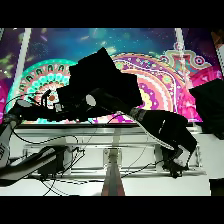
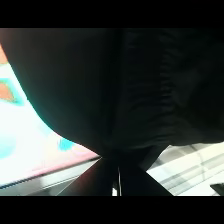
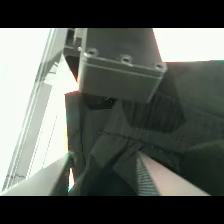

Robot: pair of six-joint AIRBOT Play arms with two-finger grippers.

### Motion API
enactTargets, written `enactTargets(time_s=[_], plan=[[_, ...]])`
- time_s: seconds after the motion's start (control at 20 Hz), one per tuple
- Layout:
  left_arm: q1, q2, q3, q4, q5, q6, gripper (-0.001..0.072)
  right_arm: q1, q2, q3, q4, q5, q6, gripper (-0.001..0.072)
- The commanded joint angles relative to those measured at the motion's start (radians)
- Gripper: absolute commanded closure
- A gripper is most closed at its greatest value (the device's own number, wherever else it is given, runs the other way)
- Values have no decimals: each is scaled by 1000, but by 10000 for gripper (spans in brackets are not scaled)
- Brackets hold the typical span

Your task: Fold the clothes and pants, and hang the long-sleeved shirts on hangers.

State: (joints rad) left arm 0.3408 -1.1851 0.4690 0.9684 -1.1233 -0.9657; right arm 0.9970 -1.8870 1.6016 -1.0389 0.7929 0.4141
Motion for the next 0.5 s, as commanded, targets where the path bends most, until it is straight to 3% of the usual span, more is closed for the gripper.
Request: enactTargets(time_s=[0.0, 0.15, 0.25, 0.45], plan=[[-7, 32, 4, -96, -48, 58, 696, 1, -21, 0, 19, -42, -24, 348], [-12, 84, 4, -114, -60, 70, 696, 1, -21, 0, 14, -128, 13, 337], [-17, 130, 4, -123, -71, 70, 696, 1, -21, 0, 14, -129, 72, 311], [-22, 200, 4, -179, -76, 69, 696, 1, -21, 0, 14, -130, 75, 312]])
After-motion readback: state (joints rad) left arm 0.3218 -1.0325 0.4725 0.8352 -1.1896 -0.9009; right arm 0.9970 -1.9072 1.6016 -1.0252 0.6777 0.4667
